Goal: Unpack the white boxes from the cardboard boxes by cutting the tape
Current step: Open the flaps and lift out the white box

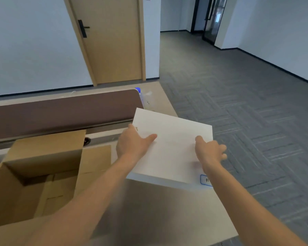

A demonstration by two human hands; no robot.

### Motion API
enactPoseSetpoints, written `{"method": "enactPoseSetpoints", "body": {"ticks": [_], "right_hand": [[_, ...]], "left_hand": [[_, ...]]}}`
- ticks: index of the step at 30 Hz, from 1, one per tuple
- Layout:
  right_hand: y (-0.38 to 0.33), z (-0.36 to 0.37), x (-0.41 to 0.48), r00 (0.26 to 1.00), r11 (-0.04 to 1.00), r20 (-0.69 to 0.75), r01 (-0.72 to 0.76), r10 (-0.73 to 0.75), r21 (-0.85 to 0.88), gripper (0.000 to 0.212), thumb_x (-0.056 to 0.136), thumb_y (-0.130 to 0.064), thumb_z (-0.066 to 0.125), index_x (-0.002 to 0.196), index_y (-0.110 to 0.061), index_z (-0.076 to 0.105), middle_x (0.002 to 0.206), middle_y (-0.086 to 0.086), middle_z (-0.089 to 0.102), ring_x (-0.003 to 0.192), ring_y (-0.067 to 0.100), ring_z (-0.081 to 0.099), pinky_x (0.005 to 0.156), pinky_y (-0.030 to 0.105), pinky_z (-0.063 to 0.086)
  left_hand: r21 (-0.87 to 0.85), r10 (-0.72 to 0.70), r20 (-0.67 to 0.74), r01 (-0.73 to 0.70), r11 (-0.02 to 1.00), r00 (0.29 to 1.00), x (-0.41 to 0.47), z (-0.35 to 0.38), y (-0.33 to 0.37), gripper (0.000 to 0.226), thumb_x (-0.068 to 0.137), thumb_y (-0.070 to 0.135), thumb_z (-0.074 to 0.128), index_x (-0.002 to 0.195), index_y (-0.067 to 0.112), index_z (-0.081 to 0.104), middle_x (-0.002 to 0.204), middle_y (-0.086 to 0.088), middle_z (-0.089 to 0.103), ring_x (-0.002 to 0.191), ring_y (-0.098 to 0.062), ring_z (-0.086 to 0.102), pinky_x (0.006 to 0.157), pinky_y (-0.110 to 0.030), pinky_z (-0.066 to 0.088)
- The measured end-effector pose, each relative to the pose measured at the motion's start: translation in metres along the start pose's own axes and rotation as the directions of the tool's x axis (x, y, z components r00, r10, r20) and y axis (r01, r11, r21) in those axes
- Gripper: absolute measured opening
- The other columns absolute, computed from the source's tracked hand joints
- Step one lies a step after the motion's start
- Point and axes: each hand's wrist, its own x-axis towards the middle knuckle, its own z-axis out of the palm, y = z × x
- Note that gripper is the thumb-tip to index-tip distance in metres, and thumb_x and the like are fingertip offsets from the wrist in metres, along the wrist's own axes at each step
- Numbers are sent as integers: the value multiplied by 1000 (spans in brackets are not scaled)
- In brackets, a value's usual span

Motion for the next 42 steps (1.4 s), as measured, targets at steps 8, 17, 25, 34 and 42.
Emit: {"method": "enactPoseSetpoints", "body": {"ticks": [8, 17, 25, 34, 42], "right_hand": [[62, 24, 51, 985, 969, 129, -86, 118, -231, 67, 90, -48, 49, 134, 2, 41, 140, 16, 30, 124, 38, 32, 94, 47, 38], [74, 66, 68, 997, 908, 59, -11, 39, -418, 70, 87, -47, 56, 135, 0, 35, 140, 18, 33, 125, 40, 31, 101, 50, 32], [70, 94, 81, 990, 775, -20, 96, -139, -625, 82, 93, -59, 36, 147, 0, 21, 143, 19, 38, 123, 38, 39, 98, 51, 34], [40, 119, 138, 917, 636, 176, 378, -359, -672, 72, 91, -62, 32, 138, -7, 30, 141, 10, 39, 121, 36, 39, 97, 52, 32], [-12, 162, 170, 589, 327, 544, 799, -598, -505, 65, 89, -64, 33, 136, -19, 34, 139, 1, 43, 118, 30, 42, 94, 45, 32]], "left_hand": [[116, -208, 84, 198, 973, 974, -21, 87, -19, 83, 72, 66, 75, 128, 10, 51, 127, -7, 62, 115, -29, 59, 86, -38, 52], [47, -315, 251, 314, 948, 915, -16, 131, -59, 66, 82, 59, 69, 125, 11, 53, 126, -2, 62, 117, -24, 59, 79, -29, 41], [-52, -270, 209, 286, 957, 940, 23, 120, -108, 31, 101, 36, 43, 105, 20, 70, 103, 3, 72, 99, -19, 64, 83, -33, 51], [20, -295, 207, 297, 955, 933, 105, 144, -143, 18, 96, 18, 55, 101, 20, 71, 110, -1, 71, 104, -24, 64, 86, -31, 49], [259, -325, 481, 222, 940, 814, 150, 150, -174, 45, 81, 30, 80, 124, 26, 67, 128, 5, 66, 117, -18, 62, 102, -33, 47]]}}
